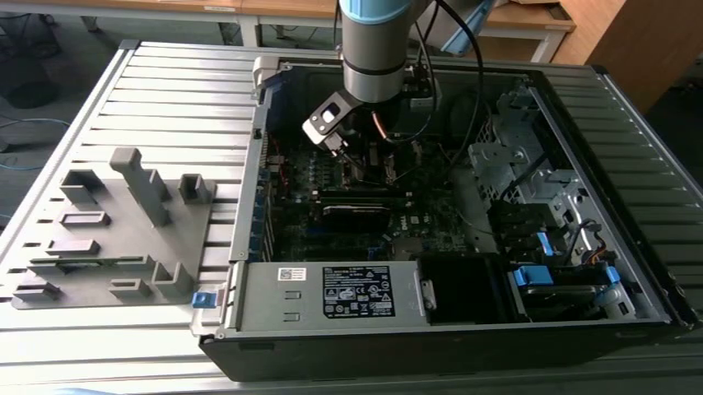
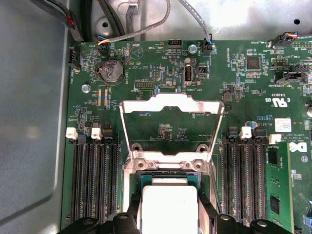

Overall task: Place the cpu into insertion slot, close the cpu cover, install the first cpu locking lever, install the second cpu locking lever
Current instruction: 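Place the cpu into insertion slot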

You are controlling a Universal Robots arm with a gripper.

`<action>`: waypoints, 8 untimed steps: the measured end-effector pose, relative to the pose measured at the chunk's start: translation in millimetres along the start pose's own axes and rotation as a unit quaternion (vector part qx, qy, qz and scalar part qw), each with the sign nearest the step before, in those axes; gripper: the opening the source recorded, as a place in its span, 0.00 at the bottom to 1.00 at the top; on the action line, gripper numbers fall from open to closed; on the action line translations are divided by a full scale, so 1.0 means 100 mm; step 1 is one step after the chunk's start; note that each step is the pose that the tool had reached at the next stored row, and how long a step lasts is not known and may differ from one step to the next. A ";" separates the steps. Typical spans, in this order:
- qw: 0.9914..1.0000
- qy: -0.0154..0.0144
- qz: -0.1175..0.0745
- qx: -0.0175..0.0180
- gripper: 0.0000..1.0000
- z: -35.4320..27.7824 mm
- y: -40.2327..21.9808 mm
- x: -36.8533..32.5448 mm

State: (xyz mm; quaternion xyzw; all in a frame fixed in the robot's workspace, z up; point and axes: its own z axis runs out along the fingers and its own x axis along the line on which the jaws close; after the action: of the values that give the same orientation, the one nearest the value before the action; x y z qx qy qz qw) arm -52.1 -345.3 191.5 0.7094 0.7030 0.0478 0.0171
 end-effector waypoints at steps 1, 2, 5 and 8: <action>1.000 0.000 0.000 0.000 0.54 0.001 0.000 0.000; 1.000 -0.001 0.000 0.000 0.54 0.003 0.000 0.001; 1.000 -0.004 0.000 0.000 0.54 0.006 0.000 0.000; 1.000 -0.004 0.000 0.000 0.54 0.006 -0.001 -0.001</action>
State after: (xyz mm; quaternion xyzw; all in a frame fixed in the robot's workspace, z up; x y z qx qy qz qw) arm -52.1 -345.3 190.9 0.7093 0.7032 0.0448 0.0200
